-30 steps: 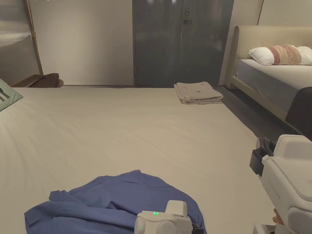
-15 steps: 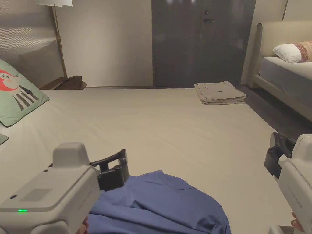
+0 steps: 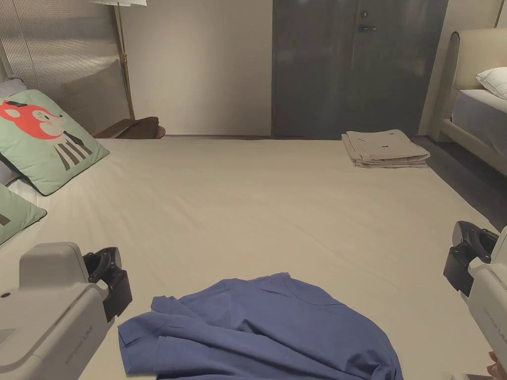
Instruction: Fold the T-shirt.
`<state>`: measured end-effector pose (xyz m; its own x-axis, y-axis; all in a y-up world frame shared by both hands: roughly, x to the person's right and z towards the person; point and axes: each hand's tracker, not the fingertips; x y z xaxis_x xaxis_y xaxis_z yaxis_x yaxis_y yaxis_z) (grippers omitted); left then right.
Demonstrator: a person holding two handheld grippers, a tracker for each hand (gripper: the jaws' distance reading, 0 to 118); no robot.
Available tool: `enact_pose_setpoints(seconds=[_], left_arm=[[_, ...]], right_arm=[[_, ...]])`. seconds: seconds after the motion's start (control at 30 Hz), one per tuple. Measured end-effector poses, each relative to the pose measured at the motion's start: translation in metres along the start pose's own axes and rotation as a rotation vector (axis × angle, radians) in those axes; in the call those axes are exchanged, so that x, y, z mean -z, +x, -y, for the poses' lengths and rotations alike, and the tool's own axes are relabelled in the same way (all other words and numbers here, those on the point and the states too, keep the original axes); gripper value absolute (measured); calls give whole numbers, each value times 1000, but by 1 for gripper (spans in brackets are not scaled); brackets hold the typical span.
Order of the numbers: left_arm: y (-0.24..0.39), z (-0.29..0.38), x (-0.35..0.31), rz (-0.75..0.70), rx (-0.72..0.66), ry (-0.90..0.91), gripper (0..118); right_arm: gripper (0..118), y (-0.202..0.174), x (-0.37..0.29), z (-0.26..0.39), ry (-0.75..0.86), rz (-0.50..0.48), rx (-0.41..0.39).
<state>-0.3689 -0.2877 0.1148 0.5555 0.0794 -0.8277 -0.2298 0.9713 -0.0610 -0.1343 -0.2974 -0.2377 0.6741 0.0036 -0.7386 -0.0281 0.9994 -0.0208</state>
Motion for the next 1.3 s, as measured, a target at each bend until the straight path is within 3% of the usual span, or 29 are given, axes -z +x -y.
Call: enact_pose_setpoints(seconds=[0.2,0.23,0.27,0.3,0.33,0.67,0.87,0.93,0.97,1.0,1.03,1.07,1.1,1.3], left_arm=[[-15,35,45,24,-61,-207,3],[-20,43,57,30,-73,-263,17],[-25,51,69,28,-95,-321,47],[-30,59,83,29,-110,-379,90],[-36,71,95,34,-119,-435,111],[-74,127,201,-71,-155,-666,105],[-73,142,225,-124,-167,-729,75],[-68,142,220,-132,-121,-712,58],[-67,141,217,-134,-108,-700,42],[-64,138,211,-138,-93,-685,15],[-63,136,207,-135,-85,-678,3],[-63,135,205,-123,-91,-677,3],[-63,133,202,-110,-103,-674,3],[-67,125,185,-106,-93,-624,3]], right_arm=[[0,2,6,16,-35,3,-9],[0,3,7,19,-45,4,-11],[0,4,8,22,-61,3,-11],[0,5,9,26,-75,4,-9],[0,5,11,30,-97,2,-13],[0,-1,26,77,-293,-2,-39],[0,0,39,111,-391,-7,-44],[2,-1,43,117,-414,-7,-50],[13,-2,44,118,-432,-10,-51],[47,-2,46,119,-455,-18,-46],[82,-2,49,122,-476,-33,-29],[107,-2,52,125,-507,-47,-21],[113,-4,56,127,-555,-71,-19],[112,-10,69,163,-729,-96,-32]])
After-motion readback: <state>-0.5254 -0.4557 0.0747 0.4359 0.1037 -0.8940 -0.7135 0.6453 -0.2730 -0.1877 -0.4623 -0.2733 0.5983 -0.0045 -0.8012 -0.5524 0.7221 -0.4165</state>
